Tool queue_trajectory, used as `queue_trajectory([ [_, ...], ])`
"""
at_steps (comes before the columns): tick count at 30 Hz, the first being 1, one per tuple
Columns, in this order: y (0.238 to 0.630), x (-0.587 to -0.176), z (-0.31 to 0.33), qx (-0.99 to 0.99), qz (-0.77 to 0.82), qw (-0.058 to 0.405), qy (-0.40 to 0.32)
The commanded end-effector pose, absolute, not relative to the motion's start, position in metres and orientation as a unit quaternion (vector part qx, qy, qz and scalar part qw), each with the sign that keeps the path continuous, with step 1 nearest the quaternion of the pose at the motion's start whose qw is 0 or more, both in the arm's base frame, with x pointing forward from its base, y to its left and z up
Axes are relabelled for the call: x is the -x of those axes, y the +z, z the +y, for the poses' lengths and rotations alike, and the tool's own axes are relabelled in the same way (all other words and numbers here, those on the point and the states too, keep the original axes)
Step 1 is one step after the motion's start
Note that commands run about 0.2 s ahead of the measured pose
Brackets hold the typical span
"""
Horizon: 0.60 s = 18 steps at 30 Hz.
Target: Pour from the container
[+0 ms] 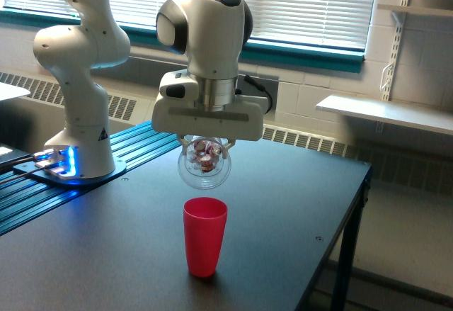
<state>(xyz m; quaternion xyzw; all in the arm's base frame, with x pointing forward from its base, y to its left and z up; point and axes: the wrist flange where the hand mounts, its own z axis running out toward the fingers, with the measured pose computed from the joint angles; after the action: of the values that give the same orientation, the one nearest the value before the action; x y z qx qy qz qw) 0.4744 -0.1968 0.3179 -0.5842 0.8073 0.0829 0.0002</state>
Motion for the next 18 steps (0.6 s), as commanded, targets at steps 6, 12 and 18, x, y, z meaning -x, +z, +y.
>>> queue_trajectory([
  [6,0.3257,-0.4728,-0.2017,0.567,0.819,0.01,0.094],
  [12,0.326,-0.4729,-0.2062,0.564,0.821,0.007,0.093],
  [18,0.3249,-0.4738,-0.2074,0.562,0.822,0.006,0.095],
])
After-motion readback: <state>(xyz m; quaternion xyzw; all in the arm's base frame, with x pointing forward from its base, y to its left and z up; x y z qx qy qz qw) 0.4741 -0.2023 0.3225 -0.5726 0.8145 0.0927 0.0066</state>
